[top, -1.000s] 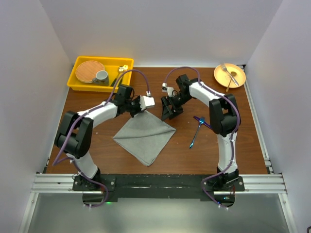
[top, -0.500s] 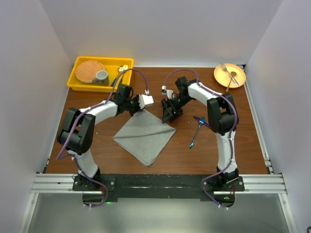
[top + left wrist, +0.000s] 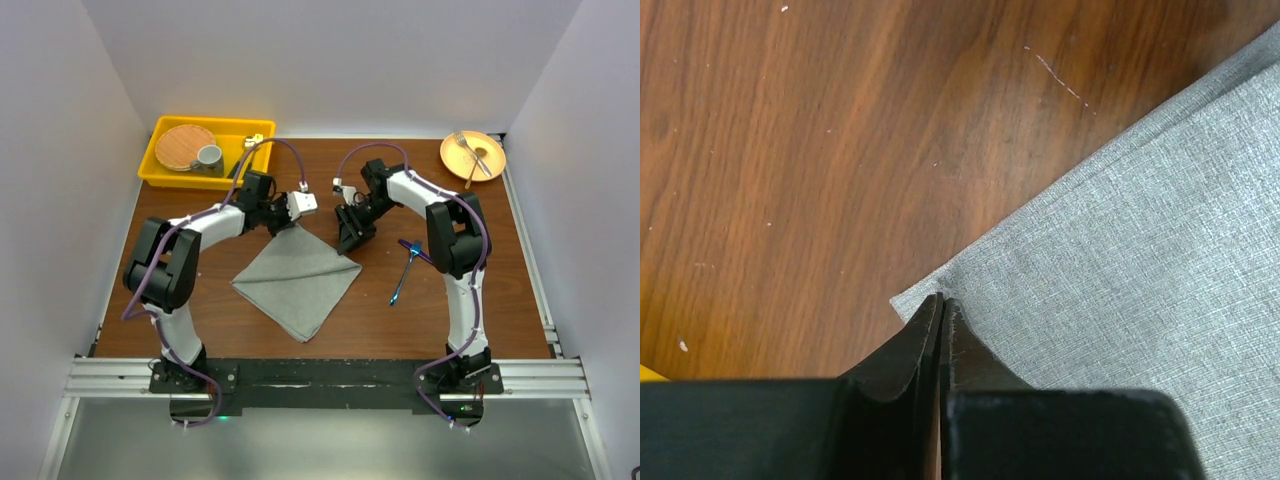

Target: Fold the napkin into a case and place the utensils inside

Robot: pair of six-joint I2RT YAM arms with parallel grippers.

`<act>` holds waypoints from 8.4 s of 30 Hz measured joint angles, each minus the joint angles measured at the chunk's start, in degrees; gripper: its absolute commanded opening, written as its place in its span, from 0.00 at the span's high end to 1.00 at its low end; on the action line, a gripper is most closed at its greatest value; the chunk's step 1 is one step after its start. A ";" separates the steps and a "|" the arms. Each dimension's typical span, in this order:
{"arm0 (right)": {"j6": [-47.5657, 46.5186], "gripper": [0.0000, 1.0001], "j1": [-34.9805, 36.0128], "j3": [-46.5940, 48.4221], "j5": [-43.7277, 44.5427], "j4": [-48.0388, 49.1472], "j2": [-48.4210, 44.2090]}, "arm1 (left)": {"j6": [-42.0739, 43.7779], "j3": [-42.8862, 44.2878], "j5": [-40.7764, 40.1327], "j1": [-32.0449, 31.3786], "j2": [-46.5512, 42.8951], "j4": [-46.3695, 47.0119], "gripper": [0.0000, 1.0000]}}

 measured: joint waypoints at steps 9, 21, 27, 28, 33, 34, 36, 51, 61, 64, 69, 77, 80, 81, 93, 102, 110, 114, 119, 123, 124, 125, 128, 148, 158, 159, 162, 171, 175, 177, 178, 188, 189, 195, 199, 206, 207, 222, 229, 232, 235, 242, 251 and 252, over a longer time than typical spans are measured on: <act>-0.92 0.70 0.00 -3.61 0.35 0.81 0.00 | -7.54 -0.15 -0.22 3.91 -1.92 -1.84 0.66; 3.26 0.75 1.62 -15.19 -4.20 5.64 -2.23 | -13.44 -10.49 4.00 11.02 -21.05 -6.84 0.65; 6.40 0.66 2.97 -16.09 -6.05 6.88 -2.64 | -12.96 -10.54 8.94 10.71 -18.71 -9.88 0.61; 6.45 0.66 2.95 -15.82 -5.92 6.82 -2.80 | -12.26 -8.98 9.64 10.27 -17.03 -10.78 0.61; 6.25 0.66 1.64 -14.71 -3.78 6.97 -3.96 | -10.60 -1.11 11.19 6.84 -8.04 -12.46 0.61; 6.23 0.66 1.36 -14.71 -3.08 6.95 -4.61 | -10.58 0.07 11.23 5.97 -6.49 -12.46 0.61; 6.23 0.66 0.92 -14.71 -2.14 6.93 -6.12 | -10.67 1.44 11.28 4.94 -4.37 -12.44 0.62; 8.22 0.66 0.70 -17.59 -3.17 8.61 -13.88 | -12.50 6.43 11.32 3.54 4.02 -11.61 0.64; 8.24 0.66 0.70 -17.97 -3.41 8.59 -13.88 | -13.92 6.64 11.23 2.34 5.99 -9.25 0.64; 8.24 0.66 0.70 -17.97 -3.74 8.57 -13.88 | -13.90 7.61 11.19 2.23 7.58 -9.22 0.66; 8.24 0.66 0.70 -17.94 -4.50 8.52 -13.86 | -13.88 9.01 10.97 2.21 9.01 -9.38 0.81; 8.22 0.67 0.70 -17.94 -4.52 8.37 -13.86 | -13.68 9.86 10.80 2.21 9.01 -9.22 0.75; 8.22 0.67 0.70 -17.92 -4.52 8.37 -13.81 | -13.92 9.97 10.29 2.21 9.01 -9.03 0.66; 8.22 0.66 0.70 -17.92 -4.52 8.37 -13.77 | -13.90 10.10 10.14 2.21 9.01 -9.03 0.65; 8.22 0.66 0.70 -17.86 -4.55 8.35 -13.16 | -13.88 11.34 9.73 2.21 10.99 -9.77 0.72; 8.22 0.66 0.70 -17.84 -4.55 8.35 -13.16 | -13.64 11.47 10.16 2.23 11.28 -10.34 1.00; 8.22 0.66 0.70 -17.84 -4.66 8.35 -13.14 | -14.01 11.47 10.34 2.60 11.04 -10.25 1.00; 8.22 0.65 0.70 -17.84 -4.98 8.37 -13.14 | -14.53 11.47 10.34 2.78 10.69 -10.05 1.00; 8.22 0.65 0.76 -17.84 -5.68 8.37 -13.14 | -15.02 11.47 10.29 3.39 10.10 -9.53 1.00; 8.22 0.64 1.11 -17.84 -6.21 8.39 -13.14 | -15.15 11.47 10.34 3.74 9.68 -8.76 1.00; 8.22 0.64 1.31 -17.84 -6.25 8.41 -13.14 | -15.21 11.47 10.34 3.74 9.68 -8.70 0.99; 8.22 0.64 1.51 -17.84 -6.27 8.46 -13.14 | -15.28 11.47 10.34 3.74 9.68 -8.63 0.96; 8.22 0.64 2.19 -17.84 -6.27 8.50 -13.14 | -15.23 11.47 10.34 3.74 9.68 -8.72 0.86; 8.22 0.64 2.58 -17.38 -6.27 8.59 -12.98 | -14.93 11.52 10.86 4.83 9.68 -10.40 0.73; 8.22 0.64 2.58 -17.16 -6.23 8.59 -12.09 | -14.88 11.78 12.55 4.81 9.68 -11.02 0.87; 8.22 0.64 2.58 -17.07 -6.23 8.50 -12.09 | -14.86 11.91 12.66 4.83 9.68 -11.19 0.87; 8.22 0.64 2.58 -16.57 -6.23 8.50 -12.00 | -14.78 12.28 13.00 4.81 9.68 -11.58 0.91; 8.22 0.64 2.58 -15.80 -6.23 8.39 -11.15 | -14.29 12.52 13.33 4.81 9.79 -12.09 0.73; 8.22 0.64 2.58 -15.78 -6.23 8.37 -11.15 | -14.29 12.52 13.14 4.81 10.27 -12.04 0.75; 8.22 0.64 2.58 -15.78 -6.23 8.37 -11.15 | -14.27 12.52 13.14 4.81 10.78 -12.07 0.78; 8.22 0.64 2.58 -15.78 -6.23 8.37 -11.15 | -14.27 12.52 13.14 4.81 11.04 -12.07 0.79; 8.22 0.64 2.58 -15.63 -6.23 8.37 -10.49 | -13.79 12.52 12.96 4.81 11.58 -12.04 1.00; 8.22 0.64 2.58 -15.63 -6.21 8.37 -10.40 | -13.81 12.52 12.96 4.81 11.58 -12.02 1.00; 8.20 0.64 2.58 -15.63 -6.23 8.35 -10.32 | -13.92 12.52 12.92 5.16 11.58 -11.56 1.00; 8.20 0.64 2.58 -15.63 -6.25 8.35 -10.32 | -14.12 12.52 12.83 5.95 11.58 -10.64 1.00; 8.22 0.63 2.84 -15.63 -6.75 8.41 -10.32 | -14.95 12.52 12.81 6.19 11.58 -10.21 1.00; 8.20 0.63 2.97 -15.63 -7.10 8.44 -10.32 | -14.95 12.52 12.83 6.19 11.58 -10.21 1.00; 10.73 0.64 6.64 -14.71 -8.17 12.41 -9.03 | -14.93 12.52 12.94 5.99 11.58 -9.99 1.00; 12.74 0.64 6.64 -14.95 -8.90 16.11 -5.60 | -14.95 12.50 12.94 5.57 11.58 -9.84 1.00; 13.64 0.65 6.64 -16.37 -8.94 17.77 -4.96 | -15.02 12.50 12.92 5.53 11.58 -9.55 0.99; 14.62 0.66 6.64 -17.79 -8.83 19.26 -4.37 | -15.89 12.50 12.90 5.55 11.58 -8.98 0.85; 17.20 0.68 6.60 -18.03 -9.46 20.83 -2.91 | -21.53 12.35 13.46 7.19 10.73 -8.15 0.65; 18.67 0.69 6.08 -19.21 -10.49 22.69 -2.78 | -37.57 -4.37 27.19 15.02 -10.62 -3.08 0.54; 18.71 0.69 6.03 -19.34 -10.54 22.91 -2.78 | -41.27 -7.93 29.27 14.67 -12.87 -0.72 0.52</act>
